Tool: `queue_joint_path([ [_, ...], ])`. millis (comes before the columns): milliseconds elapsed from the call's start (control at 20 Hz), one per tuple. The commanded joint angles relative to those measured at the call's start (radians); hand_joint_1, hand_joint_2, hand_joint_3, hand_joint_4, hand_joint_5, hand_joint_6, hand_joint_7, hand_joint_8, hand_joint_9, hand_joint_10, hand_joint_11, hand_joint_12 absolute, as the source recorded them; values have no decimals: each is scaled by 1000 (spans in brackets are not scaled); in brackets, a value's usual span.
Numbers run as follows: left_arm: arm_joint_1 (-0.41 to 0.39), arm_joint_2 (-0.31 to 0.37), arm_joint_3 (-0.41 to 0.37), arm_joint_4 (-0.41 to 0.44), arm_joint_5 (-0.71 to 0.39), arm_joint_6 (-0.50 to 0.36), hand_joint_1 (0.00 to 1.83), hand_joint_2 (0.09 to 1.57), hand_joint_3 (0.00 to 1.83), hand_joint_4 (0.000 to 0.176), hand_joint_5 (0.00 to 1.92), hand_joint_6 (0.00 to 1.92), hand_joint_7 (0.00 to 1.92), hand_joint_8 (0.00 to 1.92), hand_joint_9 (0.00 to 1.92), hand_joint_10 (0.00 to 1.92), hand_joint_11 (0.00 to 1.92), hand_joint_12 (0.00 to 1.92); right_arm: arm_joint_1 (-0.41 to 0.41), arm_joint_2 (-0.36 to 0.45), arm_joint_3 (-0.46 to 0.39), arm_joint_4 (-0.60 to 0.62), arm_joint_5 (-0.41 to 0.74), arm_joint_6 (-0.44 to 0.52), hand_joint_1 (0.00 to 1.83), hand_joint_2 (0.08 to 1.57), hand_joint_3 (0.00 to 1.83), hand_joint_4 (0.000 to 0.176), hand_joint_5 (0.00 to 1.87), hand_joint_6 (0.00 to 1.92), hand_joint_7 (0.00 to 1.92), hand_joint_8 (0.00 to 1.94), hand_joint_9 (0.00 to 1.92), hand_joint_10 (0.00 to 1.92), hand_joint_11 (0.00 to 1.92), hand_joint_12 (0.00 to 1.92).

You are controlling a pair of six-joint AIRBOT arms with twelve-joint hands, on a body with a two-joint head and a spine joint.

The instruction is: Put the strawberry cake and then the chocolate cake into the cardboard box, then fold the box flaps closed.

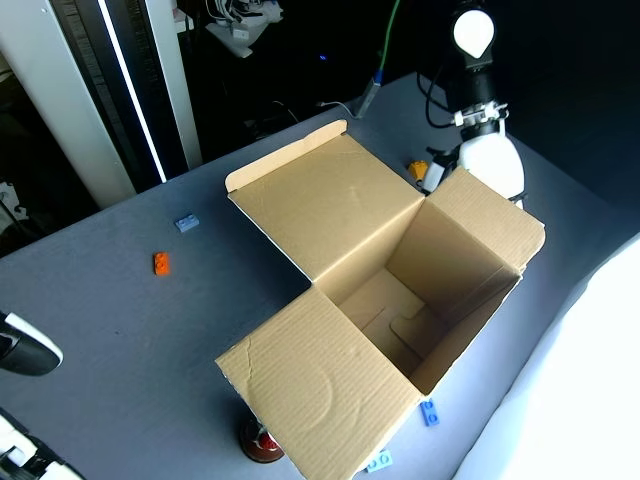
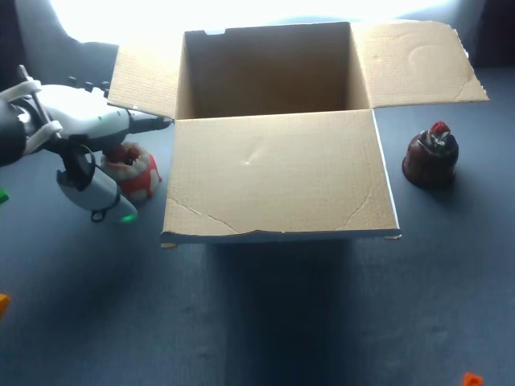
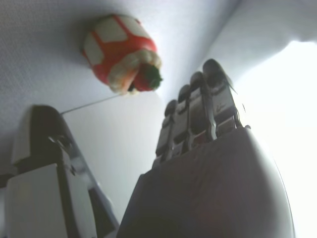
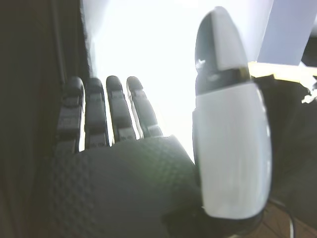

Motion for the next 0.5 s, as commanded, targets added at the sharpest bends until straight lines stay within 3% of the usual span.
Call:
queue_joint_path([
  [0,4,4,13,15,38,0,862,979,3,26,32,0,94,0,121,1,0,407,10,16,5,-2,104,-3,962,1003,0,7,10,3,16,0,23,3,0,168],
  [200,30,-25,41,35,37,0,880,997,9,24,25,0,68,0,84,0,0,328,13,16,5,-2,103,-3,963,984,0,12,2,1,47,7,55,13,0,119],
  [400,34,-55,76,40,37,0,848,991,3,27,41,4,88,4,110,4,0,399,39,16,5,-2,84,-37,986,983,0,11,0,0,51,1,53,7,0,74],
  [450,34,-60,82,40,37,0,897,984,0,24,51,7,89,3,108,3,0,403,46,16,5,-2,78,-39,970,982,0,11,0,0,67,3,63,9,0,145],
])
